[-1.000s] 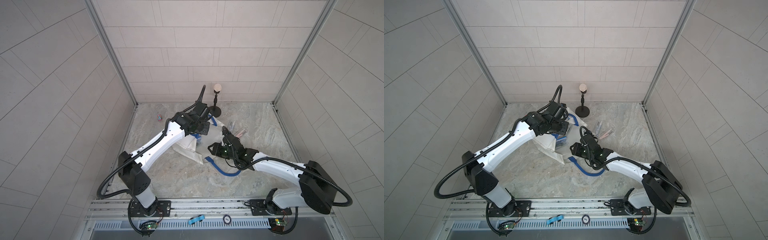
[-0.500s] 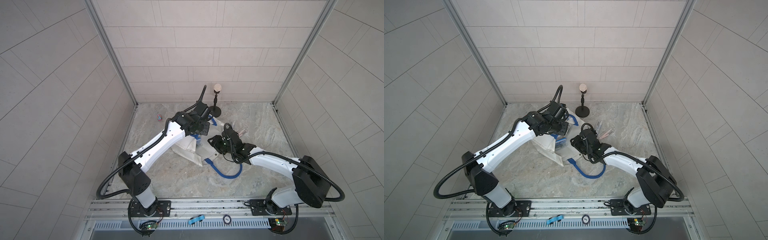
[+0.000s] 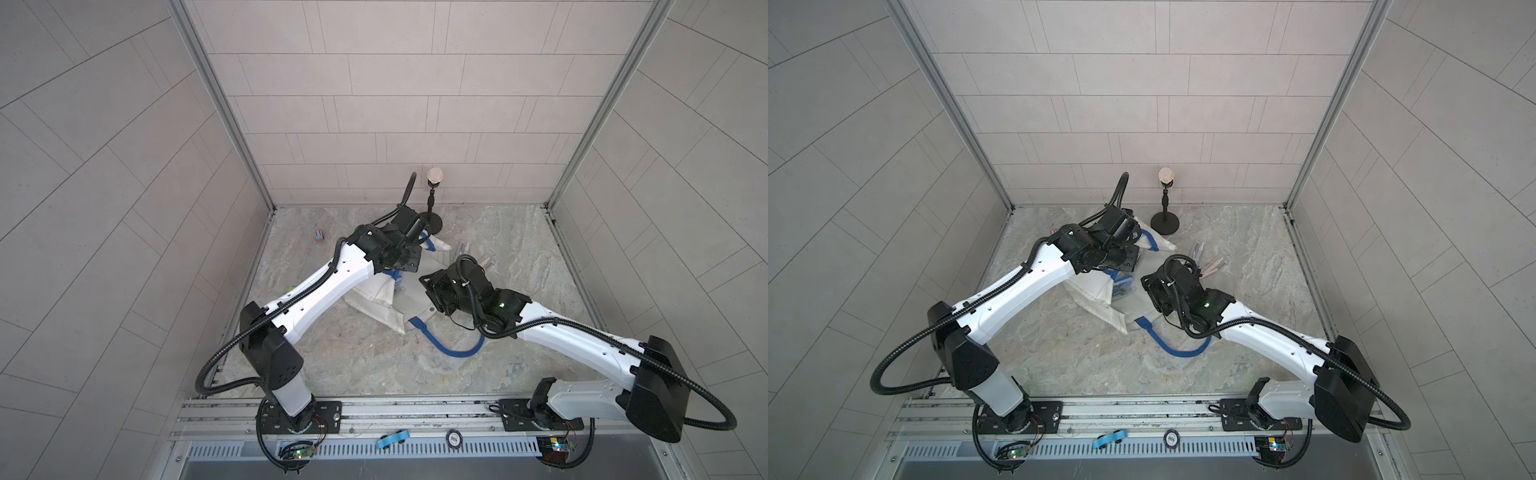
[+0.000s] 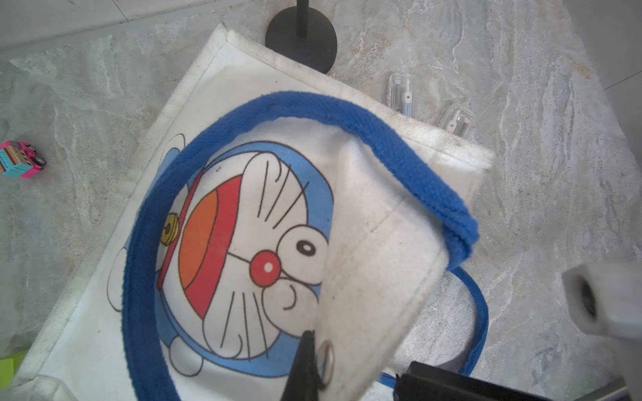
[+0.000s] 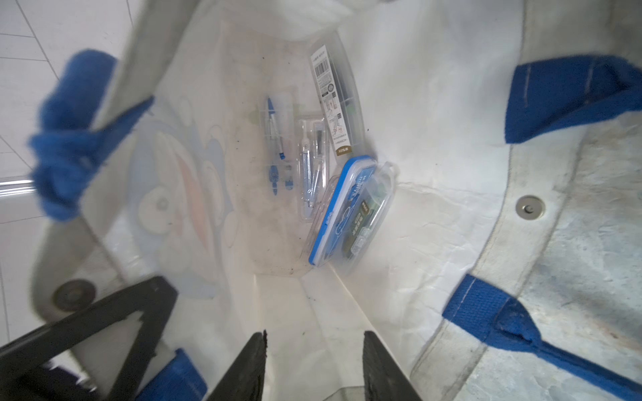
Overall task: Take out the compass set from the canvas bag
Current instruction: Pick up the compass set from the canvas bag.
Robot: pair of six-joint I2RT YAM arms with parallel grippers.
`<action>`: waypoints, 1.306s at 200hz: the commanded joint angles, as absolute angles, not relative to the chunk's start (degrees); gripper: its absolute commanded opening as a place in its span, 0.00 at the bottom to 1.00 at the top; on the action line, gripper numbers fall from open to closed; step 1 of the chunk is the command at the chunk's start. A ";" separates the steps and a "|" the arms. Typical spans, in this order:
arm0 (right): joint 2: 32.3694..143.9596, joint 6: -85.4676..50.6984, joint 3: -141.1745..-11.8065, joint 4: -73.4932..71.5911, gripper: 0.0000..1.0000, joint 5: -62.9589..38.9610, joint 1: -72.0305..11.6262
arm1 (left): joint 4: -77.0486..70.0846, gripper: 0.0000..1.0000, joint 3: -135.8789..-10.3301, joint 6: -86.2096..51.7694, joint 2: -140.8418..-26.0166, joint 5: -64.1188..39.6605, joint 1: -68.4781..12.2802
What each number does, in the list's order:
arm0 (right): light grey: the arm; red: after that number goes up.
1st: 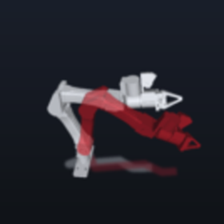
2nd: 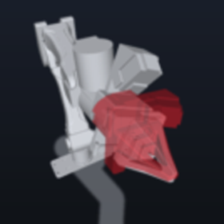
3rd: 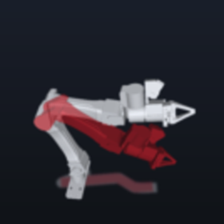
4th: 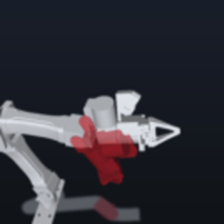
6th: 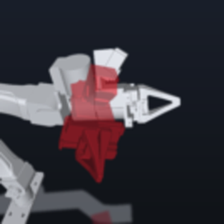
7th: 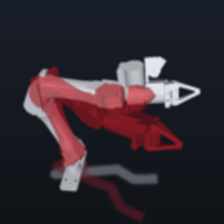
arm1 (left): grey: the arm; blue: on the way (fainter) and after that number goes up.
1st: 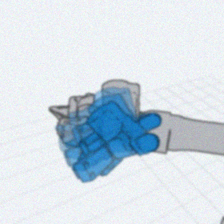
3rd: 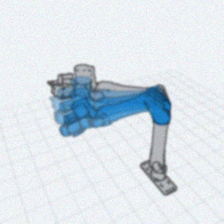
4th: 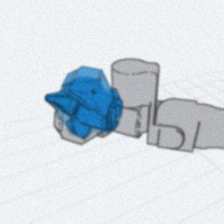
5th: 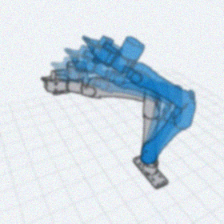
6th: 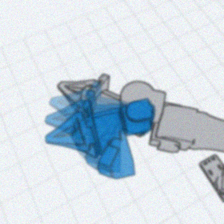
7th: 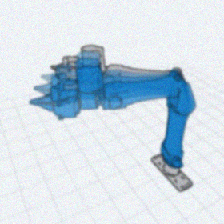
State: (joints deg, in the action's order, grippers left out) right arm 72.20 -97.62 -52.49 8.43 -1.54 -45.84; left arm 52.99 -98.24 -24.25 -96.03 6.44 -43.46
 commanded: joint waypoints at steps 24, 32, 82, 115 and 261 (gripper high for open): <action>75.46 -104.17 -46.27 0.88 0.39 -0.46 -46.23 | 53.19 0.00 -99.25 -26.11 -96.81 7.14 -44.17; 77.07 -103.60 -46.35 0.20 0.38 -1.30 -46.15 | 53.11 0.00 -99.52 -26.02 -96.94 6.91 -44.23; 87.39 -98.62 -51.25 -4.45 0.40 -3.87 -45.57 | 52.91 0.00 -99.97 -25.67 -97.21 6.33 -44.88; 94.11 -100.41 -53.07 -9.34 0.41 -3.84 -45.53 | 52.78 0.00 -99.09 -25.25 -96.30 6.33 -44.91; 109.10 -101.69 -58.43 -16.25 0.45 -5.47 -45.41 | 52.36 0.00 -97.46 -25.75 -94.57 6.06 -45.22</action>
State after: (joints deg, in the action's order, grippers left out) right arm 106.94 -99.00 -57.06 -14.55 -5.08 -45.52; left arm 52.34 -97.80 -24.67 -96.53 5.80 -44.75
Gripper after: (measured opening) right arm 0.444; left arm 0.047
